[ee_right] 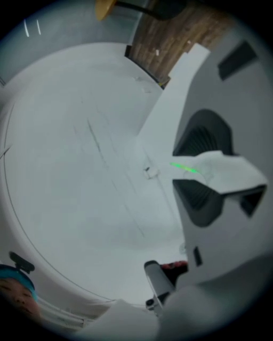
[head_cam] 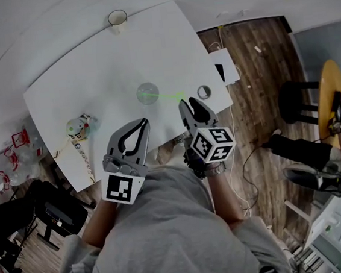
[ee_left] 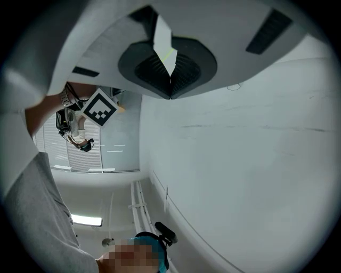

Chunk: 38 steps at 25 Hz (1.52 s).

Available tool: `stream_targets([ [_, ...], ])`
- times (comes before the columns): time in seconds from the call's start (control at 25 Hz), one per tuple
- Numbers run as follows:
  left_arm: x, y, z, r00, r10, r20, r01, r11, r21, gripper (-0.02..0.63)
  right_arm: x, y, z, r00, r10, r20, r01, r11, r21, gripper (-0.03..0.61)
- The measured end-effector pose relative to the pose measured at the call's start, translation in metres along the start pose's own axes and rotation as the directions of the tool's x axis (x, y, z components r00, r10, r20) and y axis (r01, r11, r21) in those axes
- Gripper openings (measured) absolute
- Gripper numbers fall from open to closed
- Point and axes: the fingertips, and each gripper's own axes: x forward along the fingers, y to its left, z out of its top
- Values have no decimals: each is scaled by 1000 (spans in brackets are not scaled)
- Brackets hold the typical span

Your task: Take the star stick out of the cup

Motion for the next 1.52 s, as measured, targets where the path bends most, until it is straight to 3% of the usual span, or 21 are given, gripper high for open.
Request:
stream_targets([
  [0.32,-1,13,-11,1000,7,-25,-8,1000,-29,32,24,-2,-12,999,-23,-26,24,999,41,153],
  [0.48,0,15,-11,999,-17,-27,18,999,41,32,28,-5,-15,999,-38,-27,40,997,63,130],
  [0.56,0,17,-13,999,-2,-33,1,1000,-8,32,30,-6,-14,999,-39,-24,41,996,74,116],
  [0.8,-2,16,-14,1000,-3,-31,3,1000,-1,32,31,-8,-14,999,-44,-18,45,996,77,86],
  [0.96,-1,16,-12,1000,5,-26,-6,1000,-7,32,33,-4,-12,1000,-19,-17,20,997,76,53],
  [1.52,-1,6,-13,1000,16,-25,-16,1000,-12,32,25,9,-5,999,52,0,-52,999,14,44],
])
